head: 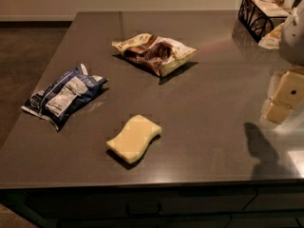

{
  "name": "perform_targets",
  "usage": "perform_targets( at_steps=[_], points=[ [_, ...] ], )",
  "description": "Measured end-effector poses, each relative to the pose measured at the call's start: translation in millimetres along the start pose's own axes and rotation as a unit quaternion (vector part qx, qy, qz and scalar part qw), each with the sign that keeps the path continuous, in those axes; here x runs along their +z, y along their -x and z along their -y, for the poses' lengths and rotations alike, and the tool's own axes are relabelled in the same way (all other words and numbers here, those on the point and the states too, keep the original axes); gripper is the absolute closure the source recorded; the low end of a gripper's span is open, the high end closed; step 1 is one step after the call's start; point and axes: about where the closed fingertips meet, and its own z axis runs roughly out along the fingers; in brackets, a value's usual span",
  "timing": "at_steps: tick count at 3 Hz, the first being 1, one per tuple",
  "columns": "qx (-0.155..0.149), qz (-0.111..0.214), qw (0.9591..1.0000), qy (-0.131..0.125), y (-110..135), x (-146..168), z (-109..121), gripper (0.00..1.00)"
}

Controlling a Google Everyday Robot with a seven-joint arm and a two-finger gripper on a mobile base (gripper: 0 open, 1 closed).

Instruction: Move brown chip bag near blue chip bag

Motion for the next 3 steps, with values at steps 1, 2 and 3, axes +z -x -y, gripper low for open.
perform_targets(
  at_steps=[1, 2, 3],
  points=[
    [0.000, 0.000, 1.0000, 0.000, 0, 0, 0, 0.00],
    [0.031, -0.015, 0.9993, -0.012, -2, 7, 11, 0.00],
    [0.082, -0.029, 0.9957, -0.030, -5, 27, 43, 0.00]
  ],
)
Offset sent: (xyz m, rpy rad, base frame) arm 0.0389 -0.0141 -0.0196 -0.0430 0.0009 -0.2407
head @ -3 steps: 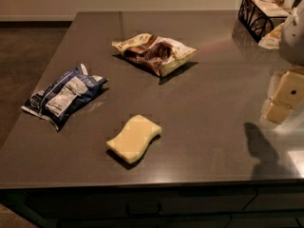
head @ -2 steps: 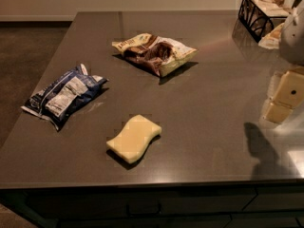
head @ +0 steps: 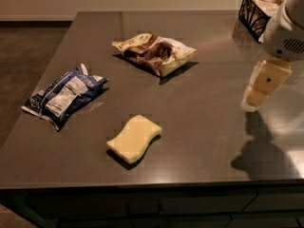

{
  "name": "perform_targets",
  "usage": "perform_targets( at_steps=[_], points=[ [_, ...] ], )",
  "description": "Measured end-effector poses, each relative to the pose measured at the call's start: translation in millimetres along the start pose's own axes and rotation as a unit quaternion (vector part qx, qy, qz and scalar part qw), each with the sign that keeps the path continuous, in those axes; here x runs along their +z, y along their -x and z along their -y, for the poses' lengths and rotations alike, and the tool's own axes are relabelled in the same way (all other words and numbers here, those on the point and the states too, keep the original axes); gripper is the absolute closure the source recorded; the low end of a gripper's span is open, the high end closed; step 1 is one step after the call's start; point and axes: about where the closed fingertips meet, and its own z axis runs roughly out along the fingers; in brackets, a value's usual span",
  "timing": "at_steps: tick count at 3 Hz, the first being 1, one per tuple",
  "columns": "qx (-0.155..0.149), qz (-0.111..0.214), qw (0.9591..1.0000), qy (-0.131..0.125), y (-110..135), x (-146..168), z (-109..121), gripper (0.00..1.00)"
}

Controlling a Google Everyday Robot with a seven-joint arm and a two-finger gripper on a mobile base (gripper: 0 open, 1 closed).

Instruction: Move brown chip bag near blue chip bag

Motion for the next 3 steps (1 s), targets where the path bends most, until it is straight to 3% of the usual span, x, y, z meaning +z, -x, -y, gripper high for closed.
perform_targets(
  at_steps=[1, 2, 3],
  points=[
    [0.048, 0.001, 0.9986, -0.023, 5, 29, 51, 0.00],
    [0.067, 0.017, 0.9970, -0.035, 14, 47, 88, 0.00],
    [0.071, 0.051, 0.9955, -0.036, 39, 68, 120, 0.00]
  ],
)
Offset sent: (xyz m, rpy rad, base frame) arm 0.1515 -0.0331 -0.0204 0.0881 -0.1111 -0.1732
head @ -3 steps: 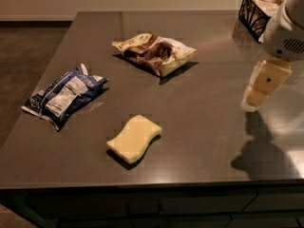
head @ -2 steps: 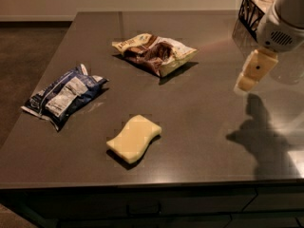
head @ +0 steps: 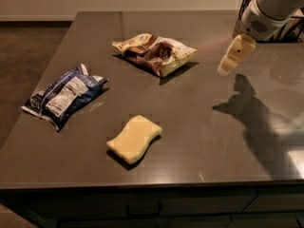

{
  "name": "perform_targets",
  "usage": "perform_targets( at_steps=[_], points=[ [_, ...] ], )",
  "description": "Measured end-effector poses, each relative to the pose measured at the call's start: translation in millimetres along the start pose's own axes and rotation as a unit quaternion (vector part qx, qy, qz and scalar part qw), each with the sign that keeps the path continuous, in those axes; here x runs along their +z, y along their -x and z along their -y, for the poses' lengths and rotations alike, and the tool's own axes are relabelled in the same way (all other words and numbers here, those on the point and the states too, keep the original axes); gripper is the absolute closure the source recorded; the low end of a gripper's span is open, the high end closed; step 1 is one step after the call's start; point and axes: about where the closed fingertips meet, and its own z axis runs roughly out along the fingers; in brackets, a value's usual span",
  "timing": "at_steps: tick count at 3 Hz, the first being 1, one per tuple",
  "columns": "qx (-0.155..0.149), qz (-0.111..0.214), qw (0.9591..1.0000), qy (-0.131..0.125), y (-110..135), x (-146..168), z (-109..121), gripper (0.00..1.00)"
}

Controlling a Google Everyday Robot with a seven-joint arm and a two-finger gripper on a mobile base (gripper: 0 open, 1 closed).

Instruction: Move brown chip bag near blue chip bag

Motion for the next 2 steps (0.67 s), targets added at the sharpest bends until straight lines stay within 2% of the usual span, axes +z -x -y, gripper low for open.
perform_targets(
  at_steps=[1, 2],
  points=[
    [0.006, 0.034, 0.9992, 0.019, 32, 32, 18, 0.00],
    [0.019, 0.061, 0.9970, 0.044, 64, 61, 26, 0.00]
  ],
)
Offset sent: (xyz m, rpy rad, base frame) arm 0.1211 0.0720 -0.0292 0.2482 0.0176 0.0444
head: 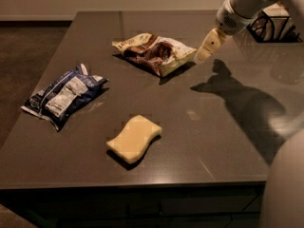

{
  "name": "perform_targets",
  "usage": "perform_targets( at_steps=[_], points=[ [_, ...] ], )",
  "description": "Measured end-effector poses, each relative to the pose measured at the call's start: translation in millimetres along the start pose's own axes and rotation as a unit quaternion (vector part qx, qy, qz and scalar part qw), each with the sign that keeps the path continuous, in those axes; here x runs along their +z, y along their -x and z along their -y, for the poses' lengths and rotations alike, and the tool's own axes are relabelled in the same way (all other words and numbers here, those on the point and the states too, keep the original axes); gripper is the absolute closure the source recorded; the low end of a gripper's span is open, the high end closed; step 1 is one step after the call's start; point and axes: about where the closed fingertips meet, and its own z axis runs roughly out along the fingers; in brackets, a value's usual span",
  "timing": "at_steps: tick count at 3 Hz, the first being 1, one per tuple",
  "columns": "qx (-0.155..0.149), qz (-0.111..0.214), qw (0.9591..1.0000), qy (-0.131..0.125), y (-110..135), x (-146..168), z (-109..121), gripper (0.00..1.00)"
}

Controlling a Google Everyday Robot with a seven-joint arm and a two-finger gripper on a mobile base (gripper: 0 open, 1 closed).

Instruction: Move brown chip bag near blue chip bag

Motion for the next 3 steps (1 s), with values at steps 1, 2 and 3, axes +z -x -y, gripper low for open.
perform_targets(
  at_steps=[1, 2, 3],
  points=[
    [0.013, 0.019, 0.9994, 0.025, 30, 29, -1, 0.00],
    [0.027, 0.030, 0.9981, 0.047, 53, 51, -10, 0.00],
    [0.040, 0.032, 0.9962, 0.070, 75, 61, -22, 0.00]
  ],
)
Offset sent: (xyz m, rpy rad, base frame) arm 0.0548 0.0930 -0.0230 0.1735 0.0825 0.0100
